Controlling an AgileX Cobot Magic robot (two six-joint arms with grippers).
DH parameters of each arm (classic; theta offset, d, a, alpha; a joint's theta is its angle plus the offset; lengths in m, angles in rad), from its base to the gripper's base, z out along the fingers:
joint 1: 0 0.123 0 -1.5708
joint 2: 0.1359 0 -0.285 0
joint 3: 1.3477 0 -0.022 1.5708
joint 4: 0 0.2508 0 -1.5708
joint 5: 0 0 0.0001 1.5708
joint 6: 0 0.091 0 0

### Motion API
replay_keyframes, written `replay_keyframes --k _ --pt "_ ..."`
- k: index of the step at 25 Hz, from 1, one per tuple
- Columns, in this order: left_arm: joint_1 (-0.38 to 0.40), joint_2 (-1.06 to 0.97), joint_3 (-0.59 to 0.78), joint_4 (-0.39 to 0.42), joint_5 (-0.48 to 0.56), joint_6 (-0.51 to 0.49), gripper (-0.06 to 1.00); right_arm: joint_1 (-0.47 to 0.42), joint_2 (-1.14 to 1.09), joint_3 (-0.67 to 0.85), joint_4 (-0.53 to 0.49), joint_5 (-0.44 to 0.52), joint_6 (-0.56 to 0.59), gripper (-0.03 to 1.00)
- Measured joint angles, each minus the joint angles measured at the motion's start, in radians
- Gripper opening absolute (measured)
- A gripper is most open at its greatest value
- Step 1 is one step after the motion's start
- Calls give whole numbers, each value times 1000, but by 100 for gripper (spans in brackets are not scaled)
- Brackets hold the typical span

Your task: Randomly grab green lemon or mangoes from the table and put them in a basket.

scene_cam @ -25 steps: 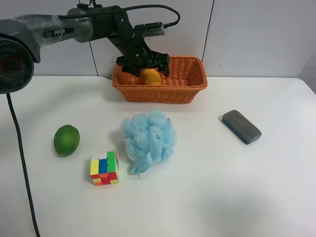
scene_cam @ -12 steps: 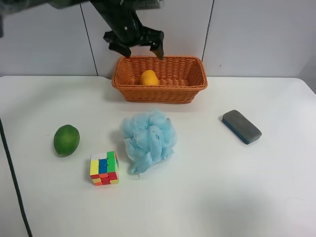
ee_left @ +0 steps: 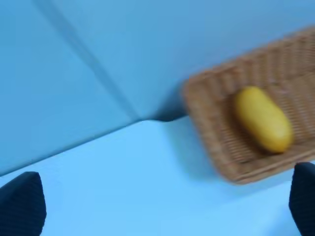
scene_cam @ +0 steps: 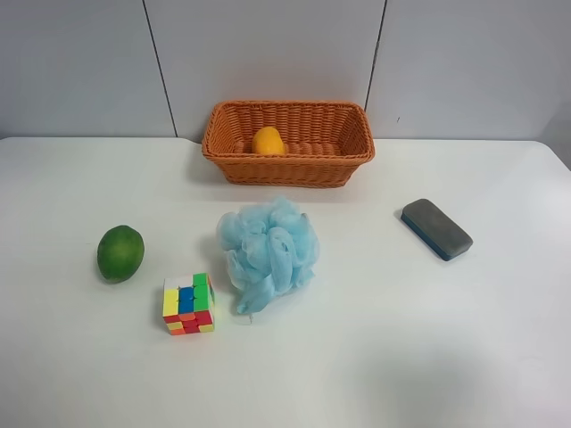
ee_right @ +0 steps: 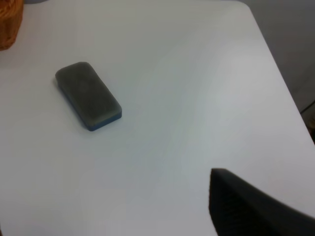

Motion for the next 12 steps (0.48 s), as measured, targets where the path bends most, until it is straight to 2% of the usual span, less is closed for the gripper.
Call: replay_keyframes --k 6,12 --pt "148 -331 341 18 5 -42 99 0 0 0 0 0 0 81" --pt "336 -698 661 19 5 -51 99 0 0 0 0 0 0 81"
